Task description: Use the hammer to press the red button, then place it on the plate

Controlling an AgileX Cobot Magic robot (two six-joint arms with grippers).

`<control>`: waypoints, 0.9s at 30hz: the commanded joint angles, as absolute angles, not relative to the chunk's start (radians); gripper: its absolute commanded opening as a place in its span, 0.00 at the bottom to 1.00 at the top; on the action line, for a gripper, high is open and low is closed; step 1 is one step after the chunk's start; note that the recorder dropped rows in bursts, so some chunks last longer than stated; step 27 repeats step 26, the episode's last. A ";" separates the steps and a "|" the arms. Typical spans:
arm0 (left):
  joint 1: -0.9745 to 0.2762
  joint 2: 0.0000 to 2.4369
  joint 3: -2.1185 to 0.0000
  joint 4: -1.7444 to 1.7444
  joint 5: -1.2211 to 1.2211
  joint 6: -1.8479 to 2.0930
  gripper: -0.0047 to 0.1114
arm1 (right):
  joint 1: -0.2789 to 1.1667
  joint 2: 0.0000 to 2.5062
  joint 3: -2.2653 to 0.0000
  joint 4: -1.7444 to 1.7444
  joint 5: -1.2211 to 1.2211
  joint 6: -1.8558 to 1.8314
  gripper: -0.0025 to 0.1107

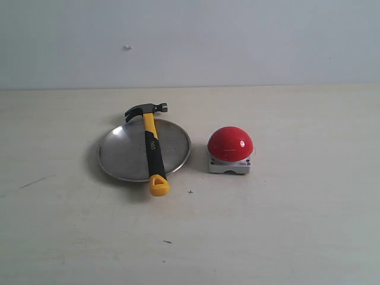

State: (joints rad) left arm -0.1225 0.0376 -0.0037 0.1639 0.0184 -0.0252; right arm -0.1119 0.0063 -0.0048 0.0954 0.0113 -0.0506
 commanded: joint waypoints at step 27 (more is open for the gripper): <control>-0.121 0.035 0.000 0.168 0.009 -0.032 0.04 | -0.116 0.000 0.000 0.096 0.011 -0.048 0.02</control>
